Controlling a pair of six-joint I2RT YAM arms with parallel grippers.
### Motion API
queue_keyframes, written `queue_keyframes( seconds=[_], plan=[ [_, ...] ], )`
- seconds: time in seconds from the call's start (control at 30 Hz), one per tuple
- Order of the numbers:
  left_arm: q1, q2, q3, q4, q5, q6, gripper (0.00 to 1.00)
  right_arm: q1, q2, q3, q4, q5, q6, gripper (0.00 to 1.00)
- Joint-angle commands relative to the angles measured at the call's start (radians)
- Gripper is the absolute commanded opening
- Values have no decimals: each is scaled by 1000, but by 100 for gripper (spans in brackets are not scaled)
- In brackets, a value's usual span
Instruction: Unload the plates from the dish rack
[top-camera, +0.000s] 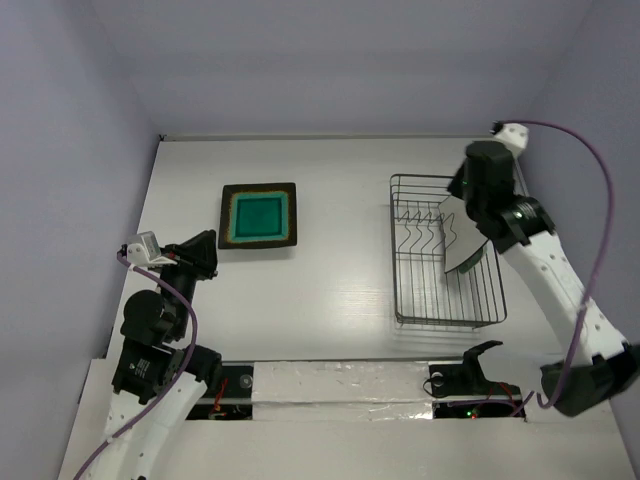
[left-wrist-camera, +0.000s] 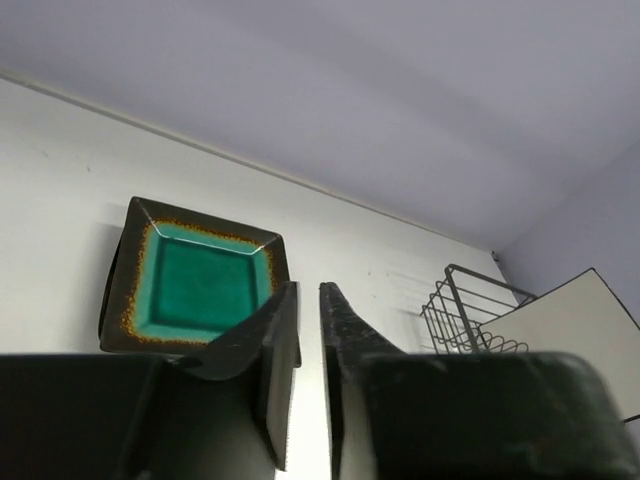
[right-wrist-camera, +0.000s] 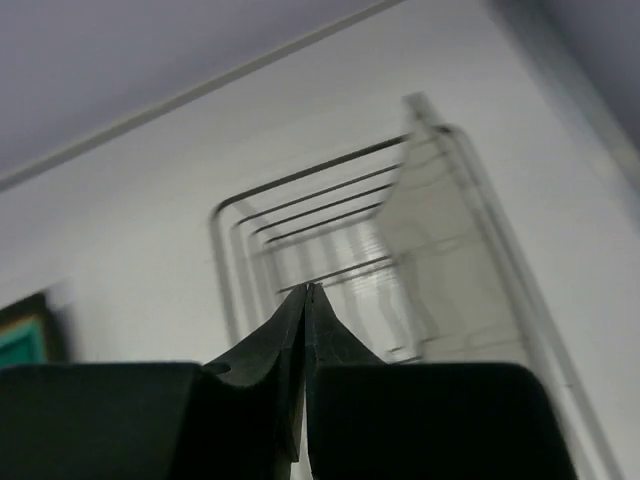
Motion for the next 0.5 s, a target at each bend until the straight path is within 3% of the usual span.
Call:
queue_keyframes(
  seconds=[0.0,0.03,0.07,0.1,0.17,0.33,0.47],
  plan=[
    [-13,-7,9,25,4,0,13,-132,-129,-53,-117,25,-94,6],
    [-14,0,11,28,4,-1,19,-161,-143,-56,-124,11,-105,26],
    [-14,9,16,29,4,-6,33,-192,-150,-58,-140,-8,-118,51],
    [-14,25,25,22,4,-14,43,-221,-142,-56,-157,-29,-126,80],
    [-14,86,97,-4,4,-41,67,-287,-108,-59,-179,-63,-143,87],
    [-14,143,223,3,4,-176,99,-381,-59,-82,-161,-173,-169,88],
    [-14,163,278,45,4,-274,99,-404,29,-46,-174,-241,-192,84]
  ],
)
